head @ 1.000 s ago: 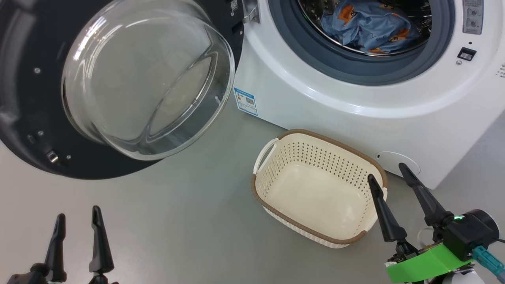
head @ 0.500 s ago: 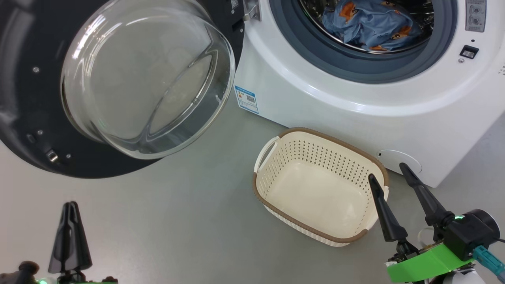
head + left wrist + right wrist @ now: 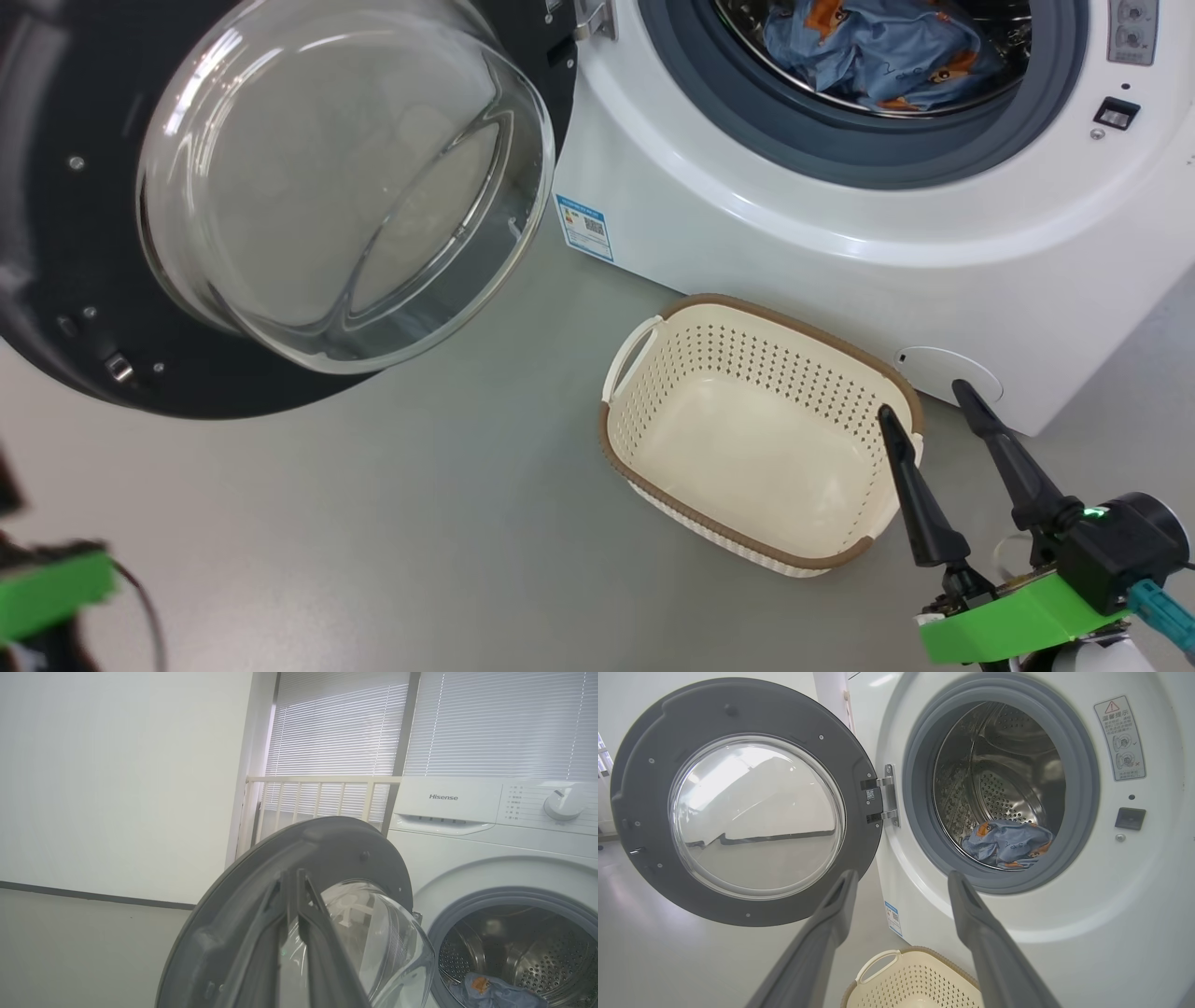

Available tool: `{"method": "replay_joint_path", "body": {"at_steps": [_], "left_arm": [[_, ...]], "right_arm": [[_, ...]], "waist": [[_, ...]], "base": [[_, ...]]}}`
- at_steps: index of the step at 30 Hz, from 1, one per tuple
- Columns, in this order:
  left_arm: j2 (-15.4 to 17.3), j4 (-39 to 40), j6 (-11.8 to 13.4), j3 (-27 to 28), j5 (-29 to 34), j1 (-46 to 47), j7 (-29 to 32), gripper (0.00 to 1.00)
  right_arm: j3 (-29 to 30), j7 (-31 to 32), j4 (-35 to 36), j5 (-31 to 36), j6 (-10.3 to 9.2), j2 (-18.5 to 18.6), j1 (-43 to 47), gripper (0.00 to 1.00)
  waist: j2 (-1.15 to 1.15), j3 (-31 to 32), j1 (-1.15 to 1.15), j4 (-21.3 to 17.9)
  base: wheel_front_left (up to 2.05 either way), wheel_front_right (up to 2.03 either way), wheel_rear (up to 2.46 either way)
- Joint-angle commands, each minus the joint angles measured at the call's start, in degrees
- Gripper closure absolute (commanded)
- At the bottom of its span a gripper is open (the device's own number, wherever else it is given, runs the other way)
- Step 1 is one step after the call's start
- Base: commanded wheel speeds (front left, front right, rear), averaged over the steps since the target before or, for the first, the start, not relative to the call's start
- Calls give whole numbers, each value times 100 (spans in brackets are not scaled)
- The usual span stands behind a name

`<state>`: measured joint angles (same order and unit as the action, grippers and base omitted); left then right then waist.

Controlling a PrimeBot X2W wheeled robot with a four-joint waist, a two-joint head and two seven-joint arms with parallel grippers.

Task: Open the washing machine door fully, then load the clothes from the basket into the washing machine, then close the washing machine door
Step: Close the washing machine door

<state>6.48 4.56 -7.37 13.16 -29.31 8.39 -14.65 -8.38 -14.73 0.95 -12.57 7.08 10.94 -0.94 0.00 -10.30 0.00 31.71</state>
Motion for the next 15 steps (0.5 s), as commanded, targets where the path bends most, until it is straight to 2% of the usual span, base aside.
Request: {"method": "replay_joint_path", "body": {"at_steps": [1,2,6,8,11,15], "left_arm": [[532,178,-10,334,-370,406,-35,100],[532,178,-10,334,-370,406,-35,100],[1321,-278,-11,498,-1198,971,51,100],[1616,-615,-11,566,-1727,1316,199,100],[2040,-1246,-11,621,-2470,1830,561,100],[2423,-2275,-11,676,-3329,2557,1136,100]], "right_arm": [[-52,-27,168,23,41,7,-134,0],[-52,-27,168,23,41,7,-134,0],[0,-27,204,40,41,2,-118,0],[39,-27,221,49,41,0,-113,0],[84,-27,249,59,41,18,-101,0],[113,-27,276,75,41,71,-105,0]], "waist": [[0,-25,0,2],[0,-25,0,2],[0,-104,0,2],[0,-138,0,3],[0,-200,0,3],[0,-306,0,-4]], "base": [[0,0,0],[0,0,0],[0,0,0],[0,0,0],[0,0,0],[0,0,0]]}}
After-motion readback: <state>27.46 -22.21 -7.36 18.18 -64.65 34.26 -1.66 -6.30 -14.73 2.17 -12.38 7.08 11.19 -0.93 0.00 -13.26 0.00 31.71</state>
